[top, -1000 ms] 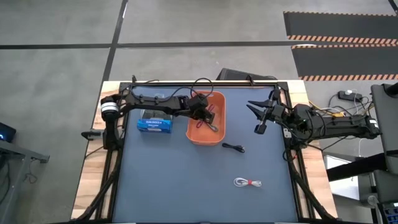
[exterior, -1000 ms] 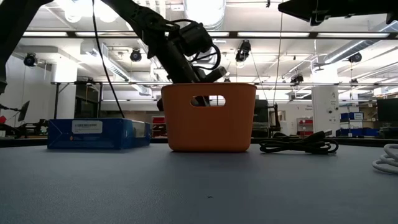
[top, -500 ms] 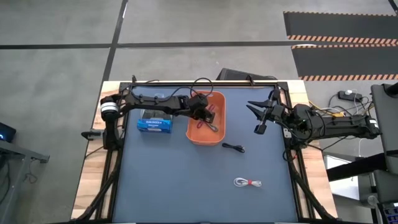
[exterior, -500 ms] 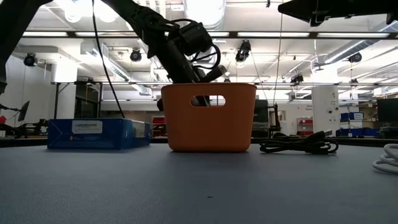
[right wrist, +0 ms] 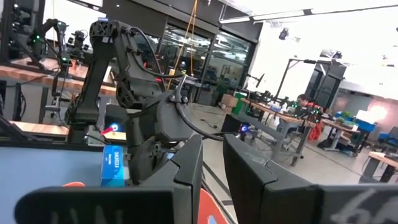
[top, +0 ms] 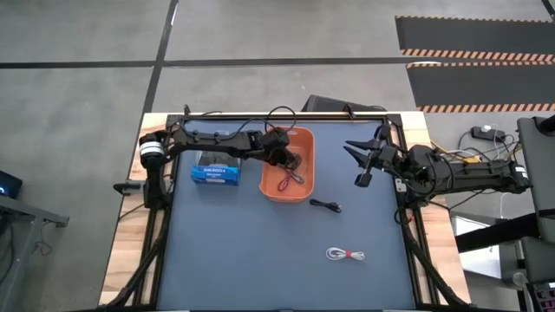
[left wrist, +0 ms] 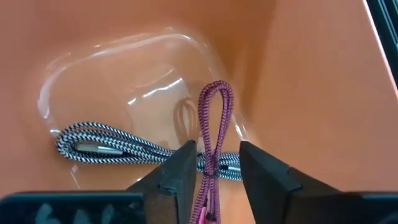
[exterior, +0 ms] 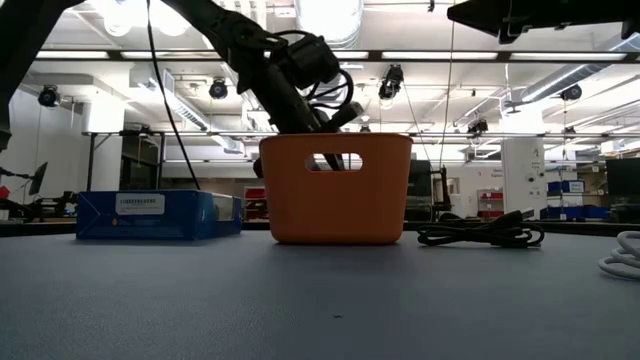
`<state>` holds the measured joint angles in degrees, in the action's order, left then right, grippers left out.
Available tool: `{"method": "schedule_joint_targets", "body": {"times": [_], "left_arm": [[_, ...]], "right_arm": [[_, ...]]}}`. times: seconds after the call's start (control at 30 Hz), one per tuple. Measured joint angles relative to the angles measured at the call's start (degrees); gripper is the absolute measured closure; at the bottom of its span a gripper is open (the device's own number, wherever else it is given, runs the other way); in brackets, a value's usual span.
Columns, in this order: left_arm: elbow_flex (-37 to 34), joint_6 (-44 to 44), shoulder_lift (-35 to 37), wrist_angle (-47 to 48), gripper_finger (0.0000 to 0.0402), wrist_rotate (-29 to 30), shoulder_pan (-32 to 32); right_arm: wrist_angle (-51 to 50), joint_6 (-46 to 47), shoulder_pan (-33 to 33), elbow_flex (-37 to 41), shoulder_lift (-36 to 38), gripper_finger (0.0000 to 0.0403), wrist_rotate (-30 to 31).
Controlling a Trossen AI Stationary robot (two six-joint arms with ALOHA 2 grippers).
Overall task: Pick and place USB-C Cables
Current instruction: Put the black charger cable into the orange bin
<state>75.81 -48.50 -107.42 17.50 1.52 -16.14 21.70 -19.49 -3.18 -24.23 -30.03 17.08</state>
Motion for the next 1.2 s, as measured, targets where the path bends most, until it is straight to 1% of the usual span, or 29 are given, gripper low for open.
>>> {"method": "schedule_joint_targets", "body": {"times": [0.2,0.37,0.5,0.6,0.73,0.8,0.93,1.07,1.2], "left_arm": [[0.11,3.26,0.54,-0.41,0.029,-0.09,0.02],[0.11,9.08,2.86,-0.52,0.0289,-0.09,0.02],[0.06,16.41,6.34,-0.96,0.0289,0.08,0.11],[-0.22,23.94,9.07,-0.96,0.0289,0.3,0.73],[-1.23,32.45,12.76,-1.88,0.029,0.6,3.34],[-2.61,36.58,14.59,-4.58,0.029,0.7,5.06],[-8.44,42.81,19.61,-13.46,0.029,0.74,8.38],[-15.85,44.55,25.3,-23.05,0.029,0.77,10.72],[-23.12,44.67,30.24,-31.64,0.0291,0.79,11.61]], "right_arm": [[-2.22,5.3,0.0,0.0,-0.08,0.0347,-0.04],[-6.01,11.64,0.04,0.0,-0.08,0.0346,-0.09],[-10.37,17.82,0.04,0.0,-0.08,0.0346,-0.1],[-14.11,22.36,0.04,0.0,-0.1,0.0346,-0.5],[-19.51,29.16,0.04,0.0,-0.13,0.0346,-1.0],[-21.7,32.25,0.04,0.0,-0.49,0.0346,-1.8],[-23.49,36.49,0.07,0.0,-2.17,0.0346,-6.67],[-23.75,38.91,1.17,0.0,-5.74,0.0346,-9.67],[-25.37,41.19,3.8,-0.01,-10.41,0.0346,-10.49]]}}
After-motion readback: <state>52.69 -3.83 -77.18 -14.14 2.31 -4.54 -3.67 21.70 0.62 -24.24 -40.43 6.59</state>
